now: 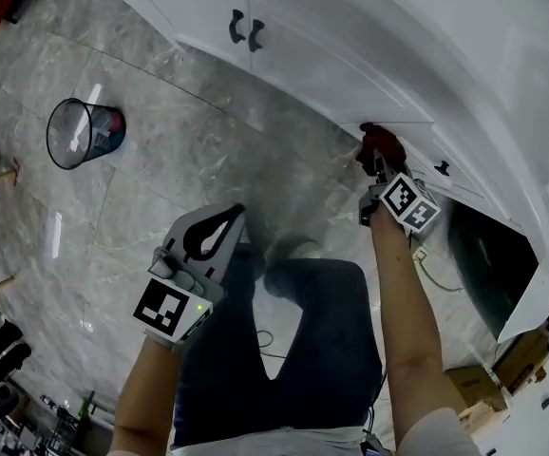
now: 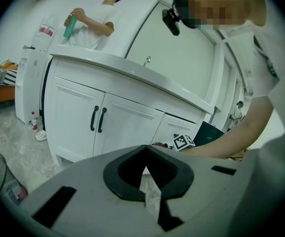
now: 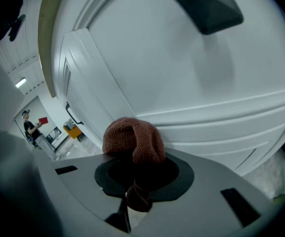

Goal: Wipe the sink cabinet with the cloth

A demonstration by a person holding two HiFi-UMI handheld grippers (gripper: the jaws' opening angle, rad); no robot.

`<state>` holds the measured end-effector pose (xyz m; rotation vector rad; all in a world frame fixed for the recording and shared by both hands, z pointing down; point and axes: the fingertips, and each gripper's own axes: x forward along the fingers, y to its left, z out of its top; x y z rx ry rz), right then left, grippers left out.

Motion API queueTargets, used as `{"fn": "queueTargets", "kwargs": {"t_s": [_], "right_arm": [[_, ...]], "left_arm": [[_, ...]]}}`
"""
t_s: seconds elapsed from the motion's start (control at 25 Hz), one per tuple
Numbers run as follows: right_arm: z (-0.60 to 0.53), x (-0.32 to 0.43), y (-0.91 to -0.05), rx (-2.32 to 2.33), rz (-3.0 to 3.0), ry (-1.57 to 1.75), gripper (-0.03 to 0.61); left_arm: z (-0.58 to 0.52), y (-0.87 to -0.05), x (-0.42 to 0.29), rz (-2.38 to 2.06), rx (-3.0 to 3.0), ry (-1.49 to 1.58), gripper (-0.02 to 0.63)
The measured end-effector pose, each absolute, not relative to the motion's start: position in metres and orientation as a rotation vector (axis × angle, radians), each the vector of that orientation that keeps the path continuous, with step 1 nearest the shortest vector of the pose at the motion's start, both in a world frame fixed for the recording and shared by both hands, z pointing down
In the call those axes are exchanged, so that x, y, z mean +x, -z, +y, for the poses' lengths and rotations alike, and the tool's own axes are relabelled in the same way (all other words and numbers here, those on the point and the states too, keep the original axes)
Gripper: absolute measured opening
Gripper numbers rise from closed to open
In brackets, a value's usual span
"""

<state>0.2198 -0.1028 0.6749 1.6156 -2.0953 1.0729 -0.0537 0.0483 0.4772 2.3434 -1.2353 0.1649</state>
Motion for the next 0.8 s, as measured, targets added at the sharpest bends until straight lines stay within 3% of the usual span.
{"fn": "queueTargets", "kwargs": {"t_s": [0.8], "right_arm": [[-0.044,0.428,-0.671,1.886,-1.905,-1.024,0.071]], "left_arm": [[0.052,-0.491,0.05,-0.938,2.457,-0.365,0.011]]}}
